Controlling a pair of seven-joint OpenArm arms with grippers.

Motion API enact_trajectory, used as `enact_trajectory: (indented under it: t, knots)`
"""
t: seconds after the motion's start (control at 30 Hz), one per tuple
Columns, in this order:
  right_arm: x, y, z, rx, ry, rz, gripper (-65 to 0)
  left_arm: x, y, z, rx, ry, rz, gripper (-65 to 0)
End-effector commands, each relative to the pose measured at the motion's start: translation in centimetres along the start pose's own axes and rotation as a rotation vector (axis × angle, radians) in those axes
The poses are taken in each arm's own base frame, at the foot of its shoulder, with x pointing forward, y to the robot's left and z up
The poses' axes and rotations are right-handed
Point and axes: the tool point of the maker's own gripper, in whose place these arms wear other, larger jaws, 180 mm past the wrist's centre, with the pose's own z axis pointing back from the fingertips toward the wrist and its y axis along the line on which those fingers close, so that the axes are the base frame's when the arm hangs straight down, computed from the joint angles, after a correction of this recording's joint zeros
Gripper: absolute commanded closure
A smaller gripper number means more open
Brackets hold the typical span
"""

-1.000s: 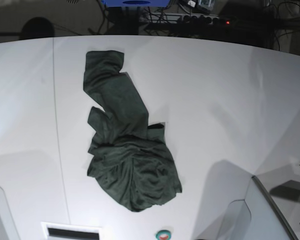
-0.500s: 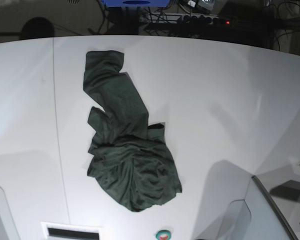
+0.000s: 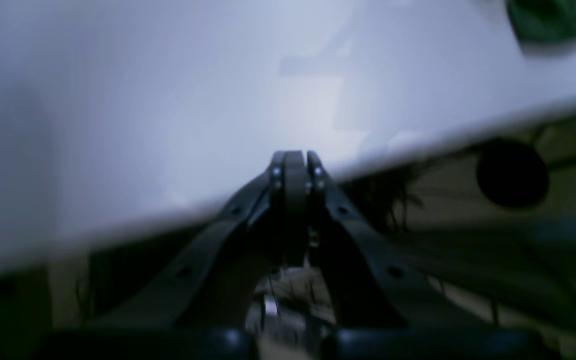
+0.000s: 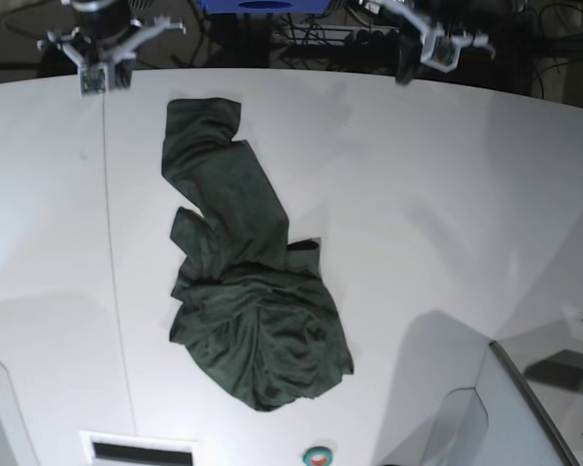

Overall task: Layout the t-shirt on the table in an organized manner, then fold the t-shirt properly
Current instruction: 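Reach the left gripper to the green shirt's narrow end and grasp it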

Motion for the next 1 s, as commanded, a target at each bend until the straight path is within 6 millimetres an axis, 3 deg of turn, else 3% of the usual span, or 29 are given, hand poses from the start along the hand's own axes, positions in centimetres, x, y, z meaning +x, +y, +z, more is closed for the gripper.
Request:
enact_trajectory:
  t: [0.0,0.1,0.2,0.27,0.43,0.47,0.5,0.57,0.63,0.8,0.97]
  knots:
    - [1.3,-0.1,-0.3,-0.001,-0.026,-0.001,-7.1,1.2,0.1,-0.7,0.001,-0.012,0.003,0.0]
    - [2.6,-0.2,-1.9,-0.005,0.019,-0.005,-21.2,3.3,-0.3,-4.4,0.003,0.026,0.026,0.0]
    - [3.6,-0.3,-2.7,-0.008,0.019,-0.007,-32.1,5.8,-2.0,-7.1,-0.035,0.035,0.039,0.0]
    - [4.1,-0.2,-2.8,-0.007,0.006,-0.007,-35.3,7.2,-3.6,-8.3,-0.073,0.029,0.038,0.0]
    - [5.2,-0.6,-3.2,-0.016,-0.019,-0.007,-35.7,10.0,-7.6,-10.0,-0.163,0.006,0.044,0.0]
    - [5.2,-0.9,-3.2,-0.022,-0.019,-0.008,-35.7,10.1,-8.2,-10.2,-0.174,0.014,0.045,0.0]
    - [5.2,-1.6,-3.2,-0.041,-0.020,-0.012,-35.7,10.2,-8.7,-10.5,-0.185,0.017,0.044,-5.1]
    - [5.7,-2.7,-3.3,-0.070,-0.031,-0.019,-35.7,10.4,-9.8,-11.2,-0.212,0.022,0.029,-23.2]
    - [5.8,-4.1,-3.3,-0.106,-0.034,-0.027,-35.7,9.6,-10.8,-11.9,-0.234,0.048,0.020,-35.1]
    - [6.1,-5.9,-3.3,-0.117,-0.038,0.000,-35.7,7.4,-13.0,-14.0,-0.255,0.126,0.055,-36.5]
    - [6.3,-6.1,-3.4,-0.045,-0.037,0.077,-35.7,6.3,-14.9,-15.5,-0.273,0.178,0.086,-36.5]
